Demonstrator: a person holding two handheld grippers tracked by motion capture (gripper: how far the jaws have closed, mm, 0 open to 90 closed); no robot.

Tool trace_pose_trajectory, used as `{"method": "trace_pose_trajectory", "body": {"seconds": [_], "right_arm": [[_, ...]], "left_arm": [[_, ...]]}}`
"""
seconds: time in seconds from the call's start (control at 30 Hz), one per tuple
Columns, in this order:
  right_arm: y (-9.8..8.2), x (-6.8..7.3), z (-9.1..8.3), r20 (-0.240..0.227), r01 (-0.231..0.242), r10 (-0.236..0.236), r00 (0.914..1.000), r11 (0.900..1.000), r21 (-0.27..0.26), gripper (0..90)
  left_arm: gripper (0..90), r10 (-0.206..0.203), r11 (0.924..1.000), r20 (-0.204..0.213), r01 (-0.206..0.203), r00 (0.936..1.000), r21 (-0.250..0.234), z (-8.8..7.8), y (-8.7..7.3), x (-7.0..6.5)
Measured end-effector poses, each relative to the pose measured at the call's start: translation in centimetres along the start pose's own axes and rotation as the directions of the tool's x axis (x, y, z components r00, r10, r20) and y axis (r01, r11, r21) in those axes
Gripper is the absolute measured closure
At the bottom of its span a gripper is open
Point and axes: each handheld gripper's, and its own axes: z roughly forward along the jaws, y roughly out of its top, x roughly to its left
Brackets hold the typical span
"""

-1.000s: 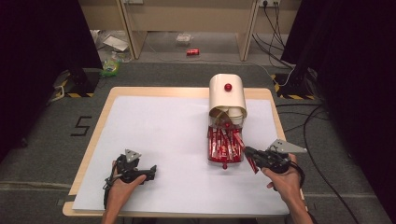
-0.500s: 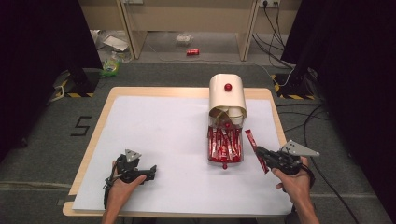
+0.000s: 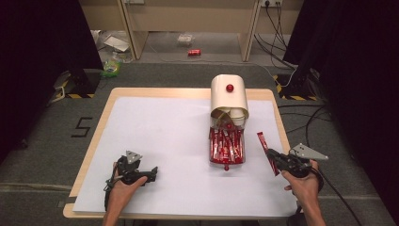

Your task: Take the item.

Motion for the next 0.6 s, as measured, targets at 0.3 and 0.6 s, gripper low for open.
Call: {"method": "trace_pose_trajectory", "body": {"seconds": [0.3, 0.6], "right_arm": [[-0.6, -0.7, -0.3, 0.037, 0.002, -0.002, 0.9993, 1.0, 0.012, 86.2], [-0.94, -1.04, -0.5, 0.059, 0.01, -0.012, 0.9982, 1.0, 0.024, 86.2]], "left_arm": [[0.4, 0.0, 1.0, -0.001, 0.0, 1.0, 0.0, 0.0, 0.0, 0.0], [0.3, 0.0, 1.0, 0.0, 0.0, 1.0, -0.001, 0.0, 0.0, 0.0]]}}
